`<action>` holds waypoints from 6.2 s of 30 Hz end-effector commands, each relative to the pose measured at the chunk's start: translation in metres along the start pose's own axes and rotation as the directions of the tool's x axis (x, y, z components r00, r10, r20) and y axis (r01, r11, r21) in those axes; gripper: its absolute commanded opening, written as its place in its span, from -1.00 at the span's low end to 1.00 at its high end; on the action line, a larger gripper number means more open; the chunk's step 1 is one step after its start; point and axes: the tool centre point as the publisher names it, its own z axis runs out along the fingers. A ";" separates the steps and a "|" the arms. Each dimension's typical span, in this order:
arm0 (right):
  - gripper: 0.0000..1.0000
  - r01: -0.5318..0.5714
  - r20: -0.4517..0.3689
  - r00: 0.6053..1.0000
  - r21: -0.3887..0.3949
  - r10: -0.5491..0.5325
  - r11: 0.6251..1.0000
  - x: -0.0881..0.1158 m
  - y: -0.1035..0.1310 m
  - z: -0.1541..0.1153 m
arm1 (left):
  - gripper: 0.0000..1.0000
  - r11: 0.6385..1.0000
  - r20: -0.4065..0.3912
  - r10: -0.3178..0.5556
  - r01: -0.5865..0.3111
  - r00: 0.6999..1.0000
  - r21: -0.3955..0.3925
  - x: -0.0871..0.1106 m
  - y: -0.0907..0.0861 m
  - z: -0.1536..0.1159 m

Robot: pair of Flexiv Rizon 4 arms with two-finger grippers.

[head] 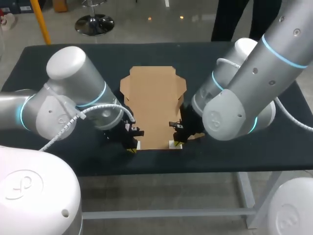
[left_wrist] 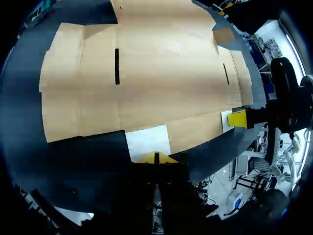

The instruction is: Assemble the packaging by folding the flat box into shape, placing the metal phone stand inside, and closing the box properly

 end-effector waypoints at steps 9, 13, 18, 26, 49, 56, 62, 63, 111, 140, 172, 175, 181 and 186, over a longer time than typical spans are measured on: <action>-1.00 -0.004 -0.013 1.000 -0.034 0.003 0.999 -0.003 0.004 -0.006 | -1.00 1.000 0.001 0.009 -0.009 1.000 0.016 0.003 0.001 -0.011; -1.00 -0.014 -0.064 0.998 -0.045 0.011 0.999 -0.009 0.004 -0.020 | -1.00 1.000 -0.020 0.007 -0.007 1.000 0.010 0.001 0.000 -0.023; -1.00 -0.025 -0.119 0.993 -0.052 0.019 0.998 -0.018 0.005 -0.036 | -1.00 1.000 -0.047 0.005 -0.005 0.999 -0.005 -0.004 -0.002 -0.038; -1.00 -0.036 -0.182 0.983 -0.067 0.023 0.997 -0.029 0.004 -0.060 | -1.00 1.000 -0.073 -0.010 0.009 0.997 -0.008 -0.015 -0.004 -0.060; -1.00 -0.062 -0.315 0.948 -0.082 0.033 0.995 -0.058 0.007 -0.101 | -1.00 0.999 -0.140 0.013 -0.019 0.990 -0.046 -0.029 -0.013 -0.100; -1.00 -0.072 -0.323 0.946 -0.092 0.039 0.993 -0.064 0.012 -0.111 | -1.00 0.999 -0.144 0.016 -0.024 0.989 -0.049 -0.033 -0.019 -0.109; -0.87 -0.074 -0.323 0.946 -0.105 0.036 0.992 -0.069 0.019 -0.122 | -1.00 0.998 -0.142 0.016 -0.024 0.990 -0.057 -0.038 -0.025 -0.118; -0.83 -0.075 -0.325 0.945 -0.108 0.036 0.991 -0.069 0.021 -0.123 | -1.00 0.998 -0.142 0.016 -0.024 0.990 -0.059 -0.039 -0.027 -0.121; 1.00 -0.075 -0.317 0.948 -0.115 0.035 0.991 -0.090 0.123 -0.166 | 1.00 0.993 -0.113 -0.020 0.006 0.993 -0.120 -0.083 -0.101 -0.180; 1.00 0.062 -0.369 0.925 -0.080 -0.088 0.995 -0.094 0.195 -0.126 | 1.00 0.987 -0.197 0.084 -0.109 0.977 -0.120 -0.093 -0.144 -0.171; 0.92 0.041 -0.441 0.896 -0.038 -0.054 0.998 -0.073 0.236 -0.068 | 1.00 0.990 -0.308 0.082 -0.112 0.948 -0.081 -0.104 -0.167 -0.154; 0.69 0.020 -0.434 0.900 -0.038 -0.035 0.999 -0.070 0.238 -0.064 | 1.00 0.991 -0.311 0.081 -0.110 0.947 -0.079 -0.104 -0.165 -0.154; 0.26 -0.005 -0.419 0.908 -0.036 -0.011 0.999 -0.067 0.244 -0.056 | 1.00 0.991 -0.315 0.082 -0.110 0.946 -0.074 -0.104 -0.161 -0.154; 0.00 -0.039 -0.429 0.903 -0.019 0.026 0.999 -0.071 0.249 -0.047 | 1.00 0.992 -0.316 0.074 -0.101 0.946 -0.069 -0.107 -0.158 -0.154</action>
